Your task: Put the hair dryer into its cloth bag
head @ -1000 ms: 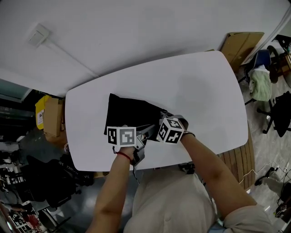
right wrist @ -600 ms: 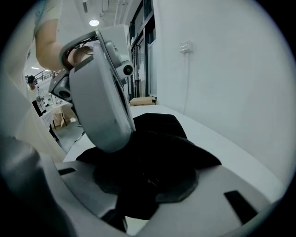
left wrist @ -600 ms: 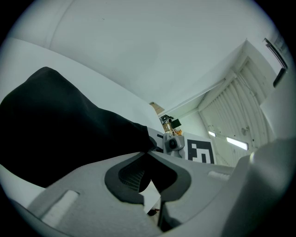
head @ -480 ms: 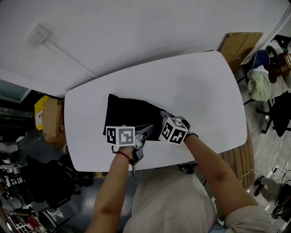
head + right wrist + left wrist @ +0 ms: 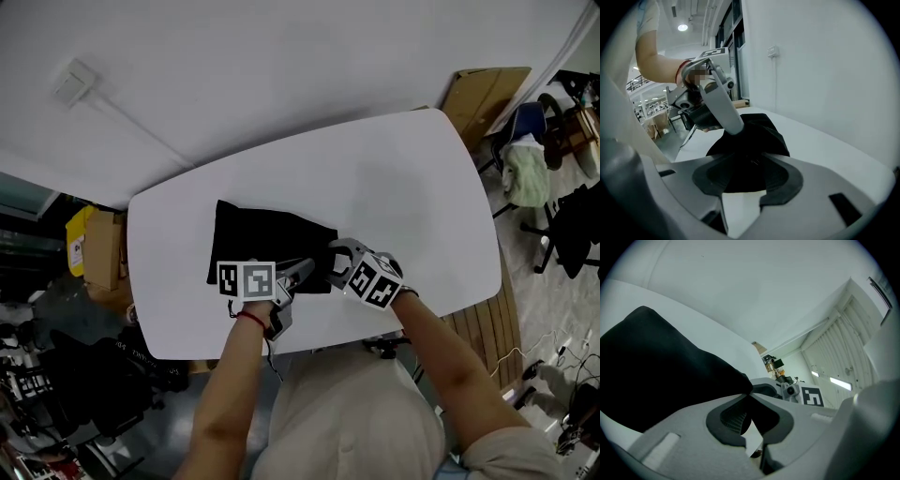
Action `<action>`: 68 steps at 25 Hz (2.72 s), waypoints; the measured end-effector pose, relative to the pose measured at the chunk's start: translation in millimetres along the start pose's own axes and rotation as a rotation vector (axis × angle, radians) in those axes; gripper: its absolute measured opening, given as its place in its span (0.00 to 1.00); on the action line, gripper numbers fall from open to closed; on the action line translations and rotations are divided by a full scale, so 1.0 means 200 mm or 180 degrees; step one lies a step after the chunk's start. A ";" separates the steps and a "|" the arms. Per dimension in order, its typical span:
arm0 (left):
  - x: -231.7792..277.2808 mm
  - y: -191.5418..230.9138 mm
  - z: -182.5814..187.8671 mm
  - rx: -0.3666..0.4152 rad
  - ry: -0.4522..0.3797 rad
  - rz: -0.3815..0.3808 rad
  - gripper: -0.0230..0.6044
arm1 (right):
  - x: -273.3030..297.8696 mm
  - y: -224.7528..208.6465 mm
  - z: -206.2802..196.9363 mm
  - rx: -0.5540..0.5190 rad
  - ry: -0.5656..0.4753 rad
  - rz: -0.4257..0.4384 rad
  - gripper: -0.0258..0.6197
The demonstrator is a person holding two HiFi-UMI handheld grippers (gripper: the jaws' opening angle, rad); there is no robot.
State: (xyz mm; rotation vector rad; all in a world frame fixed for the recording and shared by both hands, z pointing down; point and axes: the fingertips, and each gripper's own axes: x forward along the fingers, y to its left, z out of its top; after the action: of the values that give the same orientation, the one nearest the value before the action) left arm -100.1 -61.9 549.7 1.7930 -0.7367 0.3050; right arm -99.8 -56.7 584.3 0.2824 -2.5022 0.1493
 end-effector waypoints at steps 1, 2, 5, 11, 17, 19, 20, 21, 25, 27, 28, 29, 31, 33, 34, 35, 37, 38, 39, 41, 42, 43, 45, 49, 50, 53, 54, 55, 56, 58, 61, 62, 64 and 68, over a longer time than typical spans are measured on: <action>0.01 0.00 0.00 0.0002 0.0008 0.0002 0.07 | -0.02 -0.01 0.00 0.0054 -0.0036 -0.0042 0.32; 0.01 0.00 0.00 0.0001 0.0016 0.0004 0.07 | -0.05 -0.01 0.00 0.0107 -0.0073 -0.0087 0.32; 0.03 0.01 -0.01 0.0005 0.0031 0.0013 0.07 | -0.10 -0.03 -0.01 0.0242 -0.0133 -0.0206 0.32; 0.05 0.02 -0.02 0.0019 0.0056 0.0050 0.07 | -0.19 -0.01 0.00 0.0453 -0.0257 -0.0363 0.32; 0.07 0.03 -0.02 0.0042 0.0064 0.0065 0.07 | -0.29 -0.02 -0.01 0.0667 -0.0350 -0.0528 0.32; 0.08 0.03 -0.03 0.0082 0.0070 0.0067 0.07 | -0.32 -0.02 -0.02 0.0709 -0.0367 -0.0570 0.32; 0.08 0.02 -0.03 0.0107 0.0072 0.0067 0.07 | -0.33 -0.02 -0.01 0.0730 -0.0391 -0.0587 0.32; 0.08 0.02 -0.03 0.0131 0.0068 0.0066 0.07 | -0.34 -0.02 -0.01 0.0747 -0.0414 -0.0606 0.32; 0.08 -0.02 -0.03 0.0282 0.0039 0.0062 0.17 | -0.40 -0.02 0.00 0.0803 -0.0474 -0.0692 0.32; 0.08 -0.06 -0.04 0.0426 0.0034 0.0086 0.23 | -0.43 -0.01 0.01 0.0824 -0.0505 -0.0733 0.32; 0.08 -0.08 -0.04 0.0488 0.0022 0.0099 0.23 | -0.44 -0.01 0.02 0.0830 -0.0523 -0.0753 0.32; 0.07 -0.09 -0.05 0.0527 -0.0001 0.0103 0.24 | -0.46 0.00 0.03 0.0833 -0.0543 -0.0773 0.32; 0.06 -0.13 -0.05 0.0563 -0.0071 0.0077 0.24 | -0.48 0.00 0.05 0.0838 -0.0589 -0.0808 0.32; 0.04 -0.16 -0.05 0.0616 -0.0150 0.0043 0.24 | -0.50 0.00 0.08 0.0848 -0.0642 -0.0839 0.32; 0.03 -0.17 -0.05 0.0647 -0.0194 0.0026 0.24 | -0.51 0.01 0.09 0.0853 -0.0668 -0.0850 0.32; 0.02 -0.19 -0.04 0.0671 -0.0243 0.0008 0.24 | -0.53 0.01 0.10 0.0854 -0.0689 -0.0859 0.32; 0.00 -0.22 -0.04 0.0702 -0.0350 -0.0032 0.24 | -0.55 0.02 0.12 0.0844 -0.0716 -0.0880 0.32; -0.01 -0.24 -0.05 0.0715 -0.0404 -0.0054 0.24 | -0.57 0.03 0.13 0.0844 -0.0730 -0.0892 0.32; -0.03 -0.25 -0.05 0.0727 -0.0457 -0.0078 0.24 | -0.58 0.04 0.13 0.0854 -0.0752 -0.0904 0.32; -0.05 -0.29 -0.06 0.0748 -0.0561 -0.0135 0.24 | -0.61 0.05 0.14 0.0888 -0.0806 -0.0923 0.32; -0.06 -0.31 -0.06 0.0763 -0.0617 -0.0165 0.24 | -0.63 0.06 0.15 0.0900 -0.0833 -0.0929 0.32; -0.08 -0.33 -0.06 0.0787 -0.0677 -0.0197 0.23 | -0.65 0.07 0.16 0.0905 -0.0858 -0.0933 0.32; -0.12 -0.37 -0.07 0.0852 -0.0815 -0.0270 0.23 | -0.68 0.09 0.18 0.0908 -0.0906 -0.0948 0.31; -0.21 -0.44 -0.09 0.0987 -0.1089 -0.0382 0.20 | -0.73 0.15 0.24 0.0909 -0.1030 -0.1027 0.25; -0.23 -0.45 -0.09 0.1018 -0.1148 -0.0384 0.18 | -0.74 0.17 0.26 0.0901 -0.1062 -0.1048 0.23; -0.30 -0.47 -0.11 0.1145 -0.1283 -0.0367 0.13 | -0.78 0.21 0.31 0.0854 -0.1162 -0.1108 0.16; -0.32 -0.47 -0.12 0.1193 -0.1315 -0.0366 0.11 | -0.79 0.23 0.33 0.0844 -0.1197 -0.1125 0.14; -0.35 -0.48 -0.13 0.1235 -0.1348 -0.0371 0.10 | -0.80 0.25 0.34 0.0834 -0.1222 -0.1137 0.12; -0.37 -0.48 -0.13 0.1272 -0.1384 -0.0380 0.08 | -0.80 0.26 0.36 0.0820 -0.1232 -0.1145 0.11; -0.42 -0.49 -0.15 0.1334 -0.1460 -0.0406 0.06 | -0.81 0.29 0.37 0.0782 -0.1217 -0.1166 0.09; -0.49 -0.51 -0.18 0.1399 -0.1555 -0.0467 0.05 | -0.82 0.35 0.39 0.0836 -0.1246 -0.1187 0.08; -0.51 -0.51 -0.19 0.1419 -0.1575 -0.0484 0.05 | -0.82 0.36 0.40 0.0882 -0.1269 -0.1189 0.07; -0.54 -0.53 -0.21 0.1487 -0.1595 -0.0503 0.05 | -0.81 0.40 0.41 0.0955 -0.1298 -0.1194 0.07; -0.59 -0.56 -0.28 0.1697 -0.1591 -0.0537 0.05 | -0.76 0.49 0.44 0.0982 -0.1300 -0.1184 0.07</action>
State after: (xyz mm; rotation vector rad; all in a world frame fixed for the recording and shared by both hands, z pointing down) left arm -113.4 48.8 420.0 2.4687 -0.8962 -0.0806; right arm -53.2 47.7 419.6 0.9839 -2.7622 0.3553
